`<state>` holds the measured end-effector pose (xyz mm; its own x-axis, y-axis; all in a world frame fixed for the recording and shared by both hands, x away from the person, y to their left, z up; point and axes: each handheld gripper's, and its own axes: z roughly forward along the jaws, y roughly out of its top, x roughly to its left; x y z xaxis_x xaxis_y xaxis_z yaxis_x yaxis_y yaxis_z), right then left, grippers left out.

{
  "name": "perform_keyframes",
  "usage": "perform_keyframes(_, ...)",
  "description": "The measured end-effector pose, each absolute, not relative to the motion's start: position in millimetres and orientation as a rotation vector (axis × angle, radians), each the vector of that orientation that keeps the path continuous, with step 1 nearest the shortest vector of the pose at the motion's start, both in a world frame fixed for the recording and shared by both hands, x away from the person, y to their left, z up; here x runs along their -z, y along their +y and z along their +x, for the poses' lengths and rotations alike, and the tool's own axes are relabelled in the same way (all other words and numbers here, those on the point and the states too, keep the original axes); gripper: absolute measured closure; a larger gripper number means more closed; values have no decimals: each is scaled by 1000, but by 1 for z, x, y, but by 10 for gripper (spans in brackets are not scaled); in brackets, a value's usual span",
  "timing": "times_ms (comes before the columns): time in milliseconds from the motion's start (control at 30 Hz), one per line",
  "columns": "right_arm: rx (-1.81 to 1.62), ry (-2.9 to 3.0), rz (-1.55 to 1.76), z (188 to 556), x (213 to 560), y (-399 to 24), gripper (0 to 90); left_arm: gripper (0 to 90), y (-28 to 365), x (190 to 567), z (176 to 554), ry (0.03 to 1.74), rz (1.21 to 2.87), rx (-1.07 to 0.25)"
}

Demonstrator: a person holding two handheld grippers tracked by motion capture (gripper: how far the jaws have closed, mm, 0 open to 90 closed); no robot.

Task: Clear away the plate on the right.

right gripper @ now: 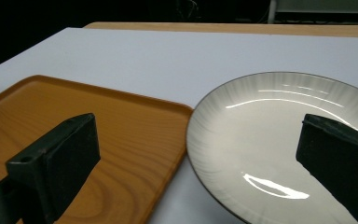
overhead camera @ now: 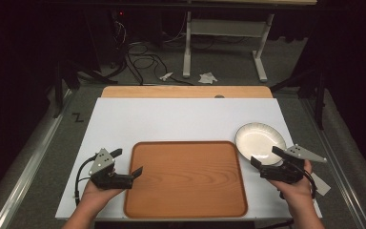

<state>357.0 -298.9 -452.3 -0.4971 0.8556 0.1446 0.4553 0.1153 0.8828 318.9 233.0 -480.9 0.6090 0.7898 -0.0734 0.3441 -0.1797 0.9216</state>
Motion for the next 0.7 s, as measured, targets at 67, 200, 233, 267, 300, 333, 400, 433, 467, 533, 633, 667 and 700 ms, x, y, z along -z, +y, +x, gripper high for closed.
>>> perform_keyframes(67,-1336,1991,1276,358,452,-302,0,3,233,482,320,929,1786,-528)
perform_keyframes(200,-1283,1967,1308,361,454,-313,0,3,233,482,320,918,1785,-528)
perform_keyframes(233,-1274,1964,1320,362,454,-315,0,3,232,482,321,917,1786,-525)
perform_keyframes(267,-1267,1958,1329,362,455,-318,0,3,232,482,321,917,1787,-524)
perform_keyframes(300,-1263,1948,1342,362,455,-320,0,3,233,481,320,914,1782,-522)
perform_keyframes(333,-1263,1948,1342,362,455,-320,0,3,233,481,320,914,1782,-522)
perform_keyframes(400,-1253,1938,1367,363,456,-325,0,3,233,481,319,910,1781,-526)
perform_keyframes(433,-1238,1932,1377,364,458,-329,0,3,232,481,319,907,1779,-527)
perform_keyframes(467,-1238,1932,1377,364,458,-329,0,3,232,481,318,906,1778,-527)
perform_keyframes(533,-1232,1925,1394,365,459,-333,0,3,232,481,318,905,1780,-527)
perform_keyframes(633,-1226,1909,1428,366,461,-338,0,3,232,481,318,907,1782,-528)
perform_keyframes(667,-1223,1902,1439,367,461,-341,0,3,232,480,318,903,1781,-530)
perform_keyframes(700,-1220,1901,1443,368,462,-342,0,3,232,480,318,901,1783,-532)
